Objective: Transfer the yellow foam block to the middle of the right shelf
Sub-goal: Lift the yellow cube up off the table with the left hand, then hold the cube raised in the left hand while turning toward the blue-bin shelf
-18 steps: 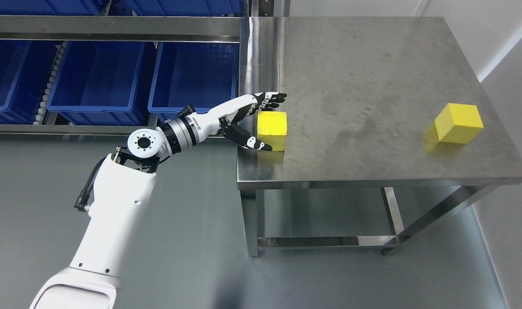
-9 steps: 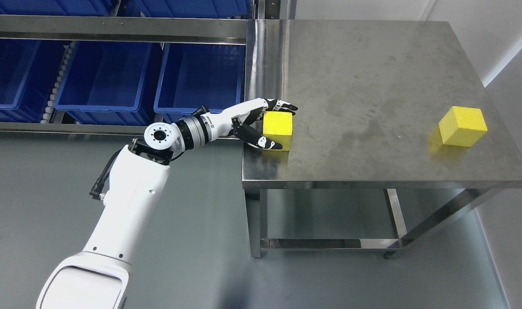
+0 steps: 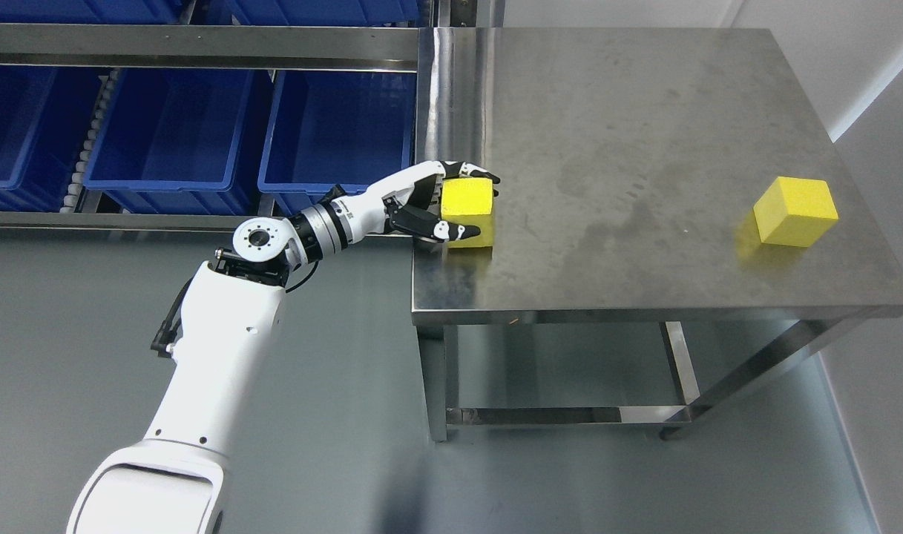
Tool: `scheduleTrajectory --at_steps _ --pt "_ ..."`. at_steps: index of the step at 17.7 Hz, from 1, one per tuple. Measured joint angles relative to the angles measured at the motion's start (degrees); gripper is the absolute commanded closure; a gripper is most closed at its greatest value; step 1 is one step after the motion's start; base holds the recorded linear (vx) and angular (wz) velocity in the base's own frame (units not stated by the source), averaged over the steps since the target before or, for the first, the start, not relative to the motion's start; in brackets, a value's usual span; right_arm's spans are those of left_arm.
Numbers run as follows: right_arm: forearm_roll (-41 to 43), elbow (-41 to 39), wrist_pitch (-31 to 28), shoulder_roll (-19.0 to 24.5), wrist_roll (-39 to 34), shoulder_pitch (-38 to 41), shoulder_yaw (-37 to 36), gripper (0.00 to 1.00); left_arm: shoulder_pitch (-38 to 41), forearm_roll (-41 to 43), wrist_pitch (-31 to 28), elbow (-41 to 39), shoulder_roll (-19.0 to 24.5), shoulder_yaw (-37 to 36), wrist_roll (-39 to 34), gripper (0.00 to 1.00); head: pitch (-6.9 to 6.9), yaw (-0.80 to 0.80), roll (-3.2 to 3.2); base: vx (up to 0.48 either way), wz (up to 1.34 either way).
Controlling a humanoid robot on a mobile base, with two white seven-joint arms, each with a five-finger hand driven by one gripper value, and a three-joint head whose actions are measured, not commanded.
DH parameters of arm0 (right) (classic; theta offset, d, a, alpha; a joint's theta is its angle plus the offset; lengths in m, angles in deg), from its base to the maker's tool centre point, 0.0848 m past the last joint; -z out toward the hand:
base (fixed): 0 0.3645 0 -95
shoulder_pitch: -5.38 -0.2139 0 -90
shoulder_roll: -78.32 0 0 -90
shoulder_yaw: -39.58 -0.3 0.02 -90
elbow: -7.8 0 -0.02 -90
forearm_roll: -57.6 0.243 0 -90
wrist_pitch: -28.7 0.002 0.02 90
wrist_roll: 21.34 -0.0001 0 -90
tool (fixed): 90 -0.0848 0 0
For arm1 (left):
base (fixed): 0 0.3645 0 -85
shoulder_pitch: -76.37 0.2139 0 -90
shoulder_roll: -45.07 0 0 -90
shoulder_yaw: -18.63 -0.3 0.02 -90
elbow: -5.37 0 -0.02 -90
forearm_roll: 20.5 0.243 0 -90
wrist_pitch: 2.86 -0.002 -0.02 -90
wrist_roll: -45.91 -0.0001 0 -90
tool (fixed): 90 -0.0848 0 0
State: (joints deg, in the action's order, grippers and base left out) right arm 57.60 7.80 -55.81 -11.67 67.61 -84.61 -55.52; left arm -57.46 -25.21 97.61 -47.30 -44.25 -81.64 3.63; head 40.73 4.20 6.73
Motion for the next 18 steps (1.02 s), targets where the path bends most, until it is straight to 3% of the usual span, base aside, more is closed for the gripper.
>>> scheduleTrajectory --at_steps 3,11,18 --pt "0.0 0.0 0.0 0.0 0.0 0.0 0.0 0.00 0.1 -3.9 7.1 -1.8 -0.2 4.0 -11.8 0.73 0.00 0.00 0.00 0.017 0.04" --pt "0.0 0.0 0.0 0.0 0.0 0.0 0.0 0.00 3.5 -7.3 11.3 -10.8 -0.4 8.8 -48.9 0.73 0.00 0.00 0.00 0.015 0.07" --pt "0.0 0.0 0.0 0.0 0.0 0.0 0.0 0.00 7.4 -8.0 12.8 -15.7 -0.6 10.7 -55.0 0.73 0.00 0.00 0.00 0.004 0.03"
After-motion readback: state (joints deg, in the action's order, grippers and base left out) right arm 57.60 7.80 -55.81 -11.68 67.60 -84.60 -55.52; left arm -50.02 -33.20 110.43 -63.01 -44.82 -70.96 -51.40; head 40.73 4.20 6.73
